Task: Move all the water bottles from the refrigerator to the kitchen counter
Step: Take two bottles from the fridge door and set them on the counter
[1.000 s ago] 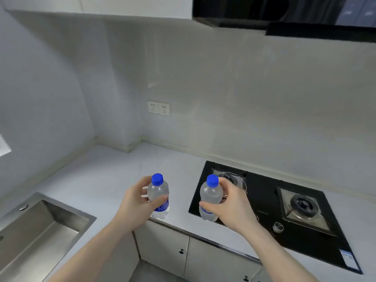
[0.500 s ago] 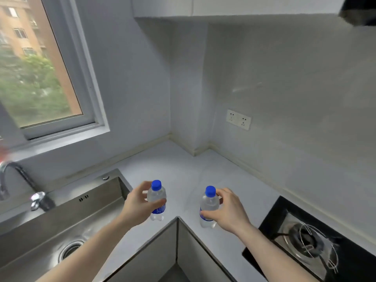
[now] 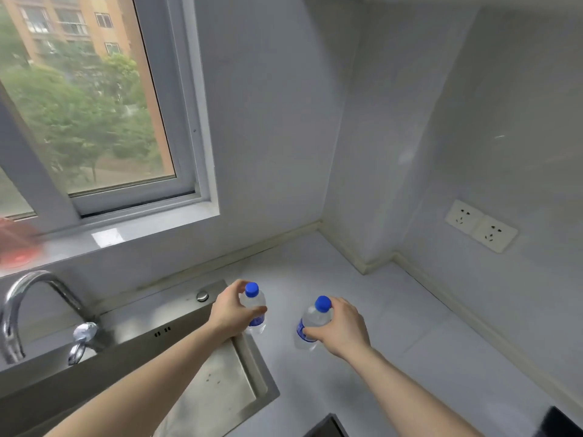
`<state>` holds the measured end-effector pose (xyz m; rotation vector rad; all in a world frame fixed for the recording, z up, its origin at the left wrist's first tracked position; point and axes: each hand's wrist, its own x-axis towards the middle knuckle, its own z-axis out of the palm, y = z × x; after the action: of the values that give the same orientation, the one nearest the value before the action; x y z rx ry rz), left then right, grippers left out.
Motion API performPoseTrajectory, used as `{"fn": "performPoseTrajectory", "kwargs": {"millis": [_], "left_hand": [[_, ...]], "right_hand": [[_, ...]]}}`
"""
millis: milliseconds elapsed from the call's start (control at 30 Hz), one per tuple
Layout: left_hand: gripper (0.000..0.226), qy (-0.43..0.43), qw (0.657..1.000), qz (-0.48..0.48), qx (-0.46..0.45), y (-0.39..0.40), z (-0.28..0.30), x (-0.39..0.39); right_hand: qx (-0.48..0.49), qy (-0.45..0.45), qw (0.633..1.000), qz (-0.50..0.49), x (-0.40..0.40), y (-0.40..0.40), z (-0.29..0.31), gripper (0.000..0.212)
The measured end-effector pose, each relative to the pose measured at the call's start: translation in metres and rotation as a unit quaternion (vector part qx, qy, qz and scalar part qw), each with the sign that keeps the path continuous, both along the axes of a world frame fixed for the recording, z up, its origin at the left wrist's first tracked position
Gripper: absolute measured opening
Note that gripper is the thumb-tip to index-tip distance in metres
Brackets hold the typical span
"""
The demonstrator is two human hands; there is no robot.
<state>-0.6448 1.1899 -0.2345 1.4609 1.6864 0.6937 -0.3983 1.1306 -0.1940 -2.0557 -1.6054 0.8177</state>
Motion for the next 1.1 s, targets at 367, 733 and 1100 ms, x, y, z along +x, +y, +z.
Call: {"fn": "performPoseTrajectory", "kwargs": {"millis": [367, 733, 1100], "left_hand": [[0.049, 0.043, 0.998, 0.044, 0.002, 0.134, -0.050, -0.031], [0.047, 0.041, 0.995, 0.093, 0.005, 0.205, -0.086, -0.050], [0.038, 0.021, 0.994, 0.105, 0.034, 0.235, -0.104, -0.071]], "right_hand": [[-0.019, -0.043, 0.999, 0.016, -0.069, 0.163, -0.053, 0.044], [-0.026, -0.054, 0.998, 0.020, -0.106, 0.258, -0.089, 0.047], [-0.023, -0.024, 0.999, 0.043, -0.142, 0.318, -0.107, 0.051]]}}
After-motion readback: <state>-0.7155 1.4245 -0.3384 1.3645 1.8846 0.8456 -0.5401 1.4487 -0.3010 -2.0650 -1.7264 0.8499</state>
